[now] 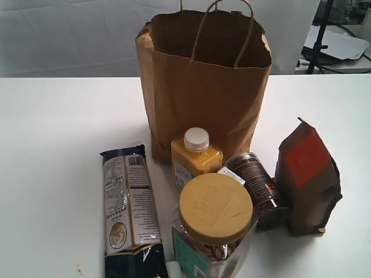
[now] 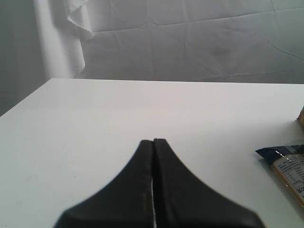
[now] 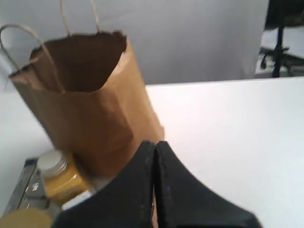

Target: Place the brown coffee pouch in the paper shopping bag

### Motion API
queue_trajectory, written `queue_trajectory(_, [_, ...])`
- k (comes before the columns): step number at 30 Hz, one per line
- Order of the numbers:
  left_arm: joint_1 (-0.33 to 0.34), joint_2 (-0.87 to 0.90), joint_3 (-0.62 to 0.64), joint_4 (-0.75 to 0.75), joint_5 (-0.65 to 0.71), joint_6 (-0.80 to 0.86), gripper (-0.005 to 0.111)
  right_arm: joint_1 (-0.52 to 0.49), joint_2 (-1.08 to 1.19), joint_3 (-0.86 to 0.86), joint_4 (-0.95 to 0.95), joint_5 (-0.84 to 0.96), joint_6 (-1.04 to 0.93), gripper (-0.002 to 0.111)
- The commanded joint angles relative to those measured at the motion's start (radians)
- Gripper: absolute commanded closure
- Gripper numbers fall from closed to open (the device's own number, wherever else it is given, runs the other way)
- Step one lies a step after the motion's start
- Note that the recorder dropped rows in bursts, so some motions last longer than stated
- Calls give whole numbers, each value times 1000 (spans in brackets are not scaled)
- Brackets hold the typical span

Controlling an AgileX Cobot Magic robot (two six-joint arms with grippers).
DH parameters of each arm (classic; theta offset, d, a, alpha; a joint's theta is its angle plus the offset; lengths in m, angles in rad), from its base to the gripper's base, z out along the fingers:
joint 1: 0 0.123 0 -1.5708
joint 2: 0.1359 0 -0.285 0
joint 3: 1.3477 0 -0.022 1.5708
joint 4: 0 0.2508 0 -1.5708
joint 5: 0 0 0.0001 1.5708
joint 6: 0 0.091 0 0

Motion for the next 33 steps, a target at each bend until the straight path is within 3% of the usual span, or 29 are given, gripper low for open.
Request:
queue_trajectory(1, [3, -3, 4, 5, -2, -3, 107, 3, 285, -268, -42, 351, -6, 108])
queue_trajectory(4, [3, -3, 4, 5, -2, -3, 107, 3, 500, -455, -149, 573, 64, 108])
queue_trajectory(10, [3, -3, 4, 5, -2, -3, 107, 78, 725, -608, -163, 590, 67, 108])
queue_trajectory(13, [3, -3, 4, 5, -2, -3, 107, 146, 819, -654, -235, 590, 76, 95])
queue_trajectory(17, [3, -3, 4, 5, -2, -3, 107, 202, 914, -667, -348, 590, 148, 64])
queue_trajectory(20, [3, -3, 4, 5, -2, -3, 107, 215, 974, -667, -378, 590, 183, 47])
queue_trajectory(29, [3, -3, 4, 5, -2, -3, 107, 222, 1143, -667, -371, 590, 225, 46])
queue_trajectory(33, [3, -3, 4, 5, -2, -3, 107, 222, 1207, -667, -325, 590, 225, 56])
